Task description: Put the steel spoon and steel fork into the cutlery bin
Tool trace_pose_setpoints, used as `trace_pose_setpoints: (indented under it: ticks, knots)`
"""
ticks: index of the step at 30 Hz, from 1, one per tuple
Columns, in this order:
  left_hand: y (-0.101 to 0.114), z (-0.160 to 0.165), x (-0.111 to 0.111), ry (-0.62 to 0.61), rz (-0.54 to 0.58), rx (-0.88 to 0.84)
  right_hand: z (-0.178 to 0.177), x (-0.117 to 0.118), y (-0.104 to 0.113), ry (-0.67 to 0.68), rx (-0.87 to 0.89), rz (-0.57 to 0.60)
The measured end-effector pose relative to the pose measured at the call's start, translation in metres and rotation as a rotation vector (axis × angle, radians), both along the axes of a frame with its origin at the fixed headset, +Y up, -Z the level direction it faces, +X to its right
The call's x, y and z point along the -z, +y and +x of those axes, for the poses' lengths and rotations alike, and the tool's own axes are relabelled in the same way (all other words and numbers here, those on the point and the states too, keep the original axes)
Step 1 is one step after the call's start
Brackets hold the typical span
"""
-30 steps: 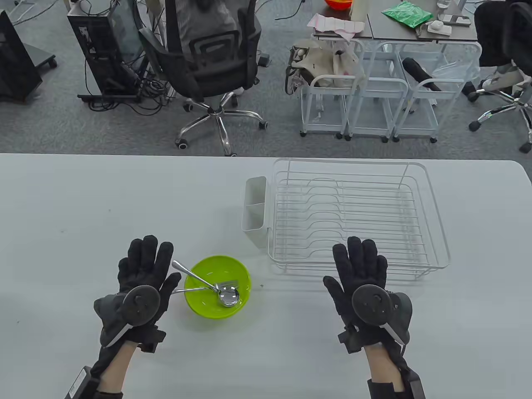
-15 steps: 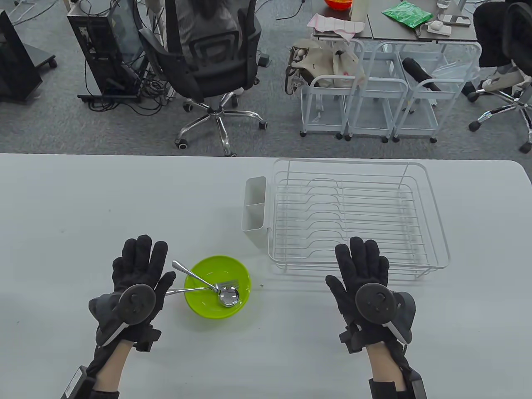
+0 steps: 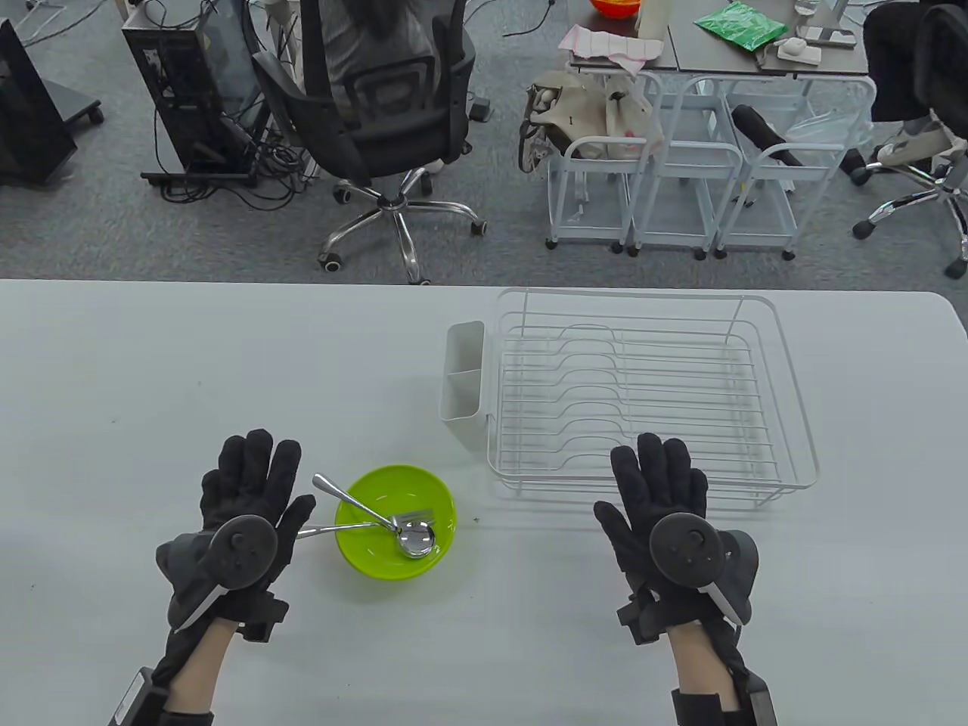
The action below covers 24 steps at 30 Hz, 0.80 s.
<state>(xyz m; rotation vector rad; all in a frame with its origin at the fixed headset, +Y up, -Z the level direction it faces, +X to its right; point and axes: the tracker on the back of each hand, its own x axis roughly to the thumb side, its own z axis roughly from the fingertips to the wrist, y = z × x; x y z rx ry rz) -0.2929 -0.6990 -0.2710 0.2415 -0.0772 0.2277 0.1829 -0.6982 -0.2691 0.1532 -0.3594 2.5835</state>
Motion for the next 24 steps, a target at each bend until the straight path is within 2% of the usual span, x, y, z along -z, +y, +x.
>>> trace_pose_setpoints:
  ticks: [7,12,17,19,24]
  knots:
    - [0.010,-0.003,0.000,-0.009,-0.012,-0.082,0.003,0.001,-0.001,-0.007,0.024,-0.007]
    - [0.020,-0.009,0.015,-0.005,-0.058,-0.127,0.007,0.002,-0.003,-0.020,0.032,-0.014]
    - [0.030,-0.010,0.041,-0.019,-0.176,-0.119,0.009,0.003,-0.002,-0.021,0.045,-0.014]
    - [0.033,-0.008,0.056,-0.027,-0.254,-0.048,0.010,0.003,-0.002,-0.021,0.050,-0.013]
    - [0.027,-0.001,0.081,-0.053,-0.430,0.011,0.010,0.003,-0.002,-0.018,0.055,-0.015]
